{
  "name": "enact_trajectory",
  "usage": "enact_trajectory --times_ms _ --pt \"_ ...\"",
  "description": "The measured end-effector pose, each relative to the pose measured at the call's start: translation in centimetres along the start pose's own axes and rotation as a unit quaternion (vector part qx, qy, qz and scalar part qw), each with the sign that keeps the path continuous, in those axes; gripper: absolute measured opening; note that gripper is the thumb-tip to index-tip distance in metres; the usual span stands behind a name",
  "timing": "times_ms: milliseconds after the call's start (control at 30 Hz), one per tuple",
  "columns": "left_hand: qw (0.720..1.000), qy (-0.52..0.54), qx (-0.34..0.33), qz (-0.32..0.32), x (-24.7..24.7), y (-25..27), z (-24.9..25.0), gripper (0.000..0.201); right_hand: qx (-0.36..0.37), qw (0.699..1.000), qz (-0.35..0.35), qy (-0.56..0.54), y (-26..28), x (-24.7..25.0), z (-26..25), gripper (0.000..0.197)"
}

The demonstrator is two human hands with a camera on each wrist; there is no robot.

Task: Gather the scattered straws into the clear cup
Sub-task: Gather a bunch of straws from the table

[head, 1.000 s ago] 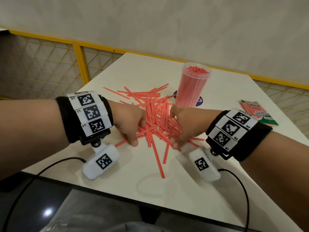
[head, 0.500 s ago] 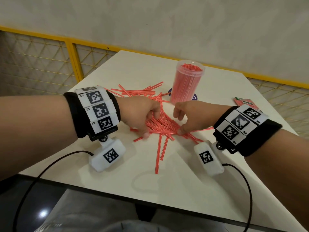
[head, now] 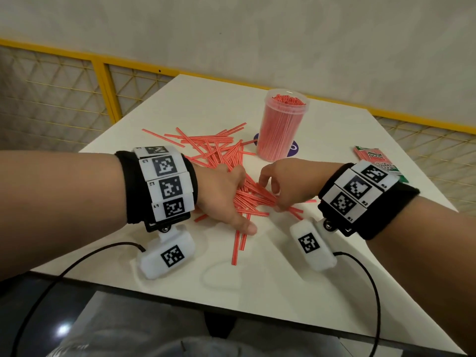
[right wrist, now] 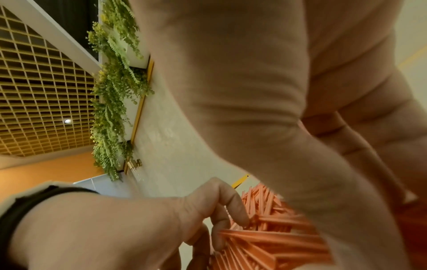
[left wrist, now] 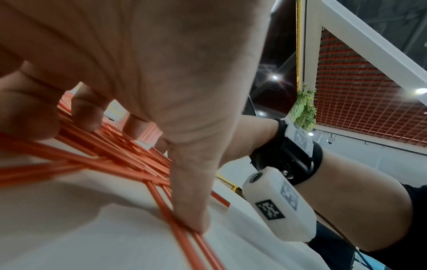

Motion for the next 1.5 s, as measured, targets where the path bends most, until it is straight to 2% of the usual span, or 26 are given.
enact_trajectory --times_ms 133,233,433,567,633,700,767,867,967,1067,1200,1300,1400,1500 --pt "1.0 0.003 -0.005 -0.016 0.5 -0.1 -0.2 0.104 -0.021 0.999 -0.025 -0.008 0.5 -0.4 1.1 0.065" --pt "0.998 0.026 -0.026 -0.042 0.9 -0.2 -0.4 0.096 -0.024 0.999 -0.024 0.008 0.7 -0.7 1.6 0.056" --pt "0.993 0.06 -0.094 -0.043 1.3 -0.4 -0.3 0.073 -0.011 1.0 0.012 0.002 0.5 -0.1 1.7 0.039" --pt "0.99 0.058 -0.126 0.007 2.2 -0.5 -0.2 0.06 0.012 0.998 0.043 -0.035 0.4 0.6 1.1 0.032" --pt "0.991 0.039 -0.12 0.036 3.0 -0.4 -0.6 0.065 0.012 0.997 0.064 -0.047 0.2 1.2 1.2 0.024" --pt "0.995 0.024 -0.092 0.035 3.5 -0.3 -1.6 0.077 0.005 0.995 0.091 -0.045 0.0 1.8 1.2 0.02" --pt "0.998 0.0 -0.062 0.014 3.5 -0.3 -2.5 0.093 -0.002 0.997 0.075 -0.036 -0.2 1.8 0.9 0.034" --pt "0.999 -0.025 -0.032 -0.001 3.1 -0.7 -3.3 0.108 0.007 1.0 0.008 0.024 -0.8 0.8 -0.4 0.071" --pt "0.999 -0.02 -0.029 -0.013 2.8 -1.3 -3.0 0.114 0.011 0.998 -0.025 0.051 -1.3 0.5 -1.3 0.087" --pt "0.999 0.006 -0.036 -0.012 3.0 -1.9 -2.1 0.11 -0.001 0.999 -0.032 0.03 -1.4 0.5 -1.8 0.097" --pt "0.997 -0.013 -0.067 0.023 3.5 -2.6 0.0 0.095 0.009 0.999 -0.037 0.021 -1.0 0.2 -2.1 0.098" --pt "0.994 -0.025 -0.101 0.038 3.6 -3.0 1.5 0.081 0.011 0.999 -0.029 0.025 -0.5 0.0 -1.9 0.085" --pt "0.991 0.004 -0.128 0.039 3.4 -3.2 2.4 0.07 0.008 1.0 -0.014 0.02 -0.3 0.0 -1.4 0.075" --pt "0.987 0.065 -0.132 0.055 3.9 -3.0 2.2 0.066 -0.005 1.0 -0.005 0.002 -0.1 0.0 0.0 0.081"
Point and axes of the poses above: each hand's wrist, its own y-axis away from the middle knuckle, its own x-axis out of the back of the hand, z = x × y, the point moved 8 cm from there along -y, towards the middle knuckle, and after that the axes turned 9 degrees about y, right-handed, at the moved point
